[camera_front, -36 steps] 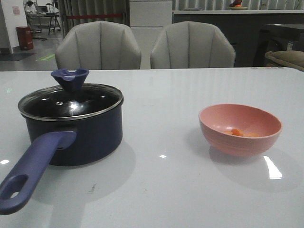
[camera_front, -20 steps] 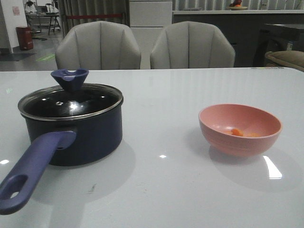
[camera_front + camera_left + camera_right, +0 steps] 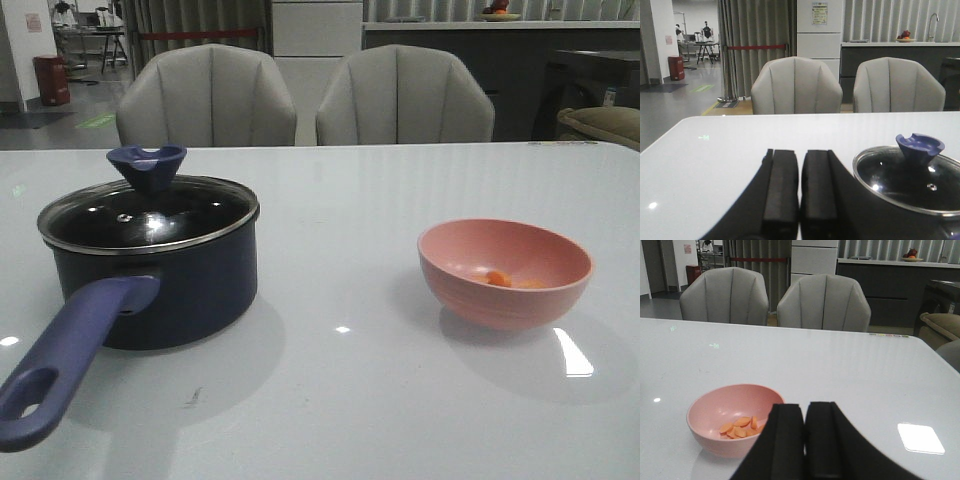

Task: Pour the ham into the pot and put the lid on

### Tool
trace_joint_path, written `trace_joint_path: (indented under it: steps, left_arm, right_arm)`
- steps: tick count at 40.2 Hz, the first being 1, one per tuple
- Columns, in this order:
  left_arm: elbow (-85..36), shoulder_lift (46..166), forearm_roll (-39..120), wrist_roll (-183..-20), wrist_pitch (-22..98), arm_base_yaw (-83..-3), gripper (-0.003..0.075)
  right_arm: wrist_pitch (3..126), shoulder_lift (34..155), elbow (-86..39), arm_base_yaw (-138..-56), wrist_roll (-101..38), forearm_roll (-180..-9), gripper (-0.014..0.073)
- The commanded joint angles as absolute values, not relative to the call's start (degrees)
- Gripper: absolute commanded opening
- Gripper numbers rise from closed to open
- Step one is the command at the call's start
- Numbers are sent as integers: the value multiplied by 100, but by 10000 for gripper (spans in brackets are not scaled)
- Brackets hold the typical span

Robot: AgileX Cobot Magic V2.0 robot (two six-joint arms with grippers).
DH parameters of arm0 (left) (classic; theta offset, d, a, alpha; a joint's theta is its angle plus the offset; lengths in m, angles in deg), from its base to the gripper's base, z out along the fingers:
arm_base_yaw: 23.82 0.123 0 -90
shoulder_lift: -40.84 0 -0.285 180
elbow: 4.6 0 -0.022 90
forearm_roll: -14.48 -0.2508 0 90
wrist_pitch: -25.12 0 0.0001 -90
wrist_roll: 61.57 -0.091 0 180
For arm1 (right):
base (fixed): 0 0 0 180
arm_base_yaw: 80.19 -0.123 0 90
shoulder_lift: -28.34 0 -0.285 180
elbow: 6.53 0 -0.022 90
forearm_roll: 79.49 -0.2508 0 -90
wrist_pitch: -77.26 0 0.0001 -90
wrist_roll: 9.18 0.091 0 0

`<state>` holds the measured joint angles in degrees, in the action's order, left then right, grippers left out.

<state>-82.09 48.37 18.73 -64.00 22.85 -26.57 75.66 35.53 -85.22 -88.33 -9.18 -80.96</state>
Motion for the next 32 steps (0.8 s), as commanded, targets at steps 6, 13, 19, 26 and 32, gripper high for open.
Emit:
trace_joint_path:
  steps: [6,13,19,26,32]
  left_arm:
    - [-8285,4735,1873,-6385,184,-2649,113]
    - [-7406,4877,2032,-6385,926,-2649,113]
    - [-6373,5500,2032,-6385,2512,-2649,113]
    - [-5745,6218,2076,-6385,3791,-2649,113]
    - [-5722,6468,2077,-6385,4105,-2649,113]
  right_arm:
    - [8049,3441,-8498,-8809,-963,-8085,150]
    - [8049,3441,-8498,-8809,-963,-8085,150]
    - [8049,3441,-8498,-8809,-963,-8085,150]
    - [8049,3441,-8498,-8809,-963,-8085,150]
    - [8049,3441,-8498,-8809,-963,-8085,150]
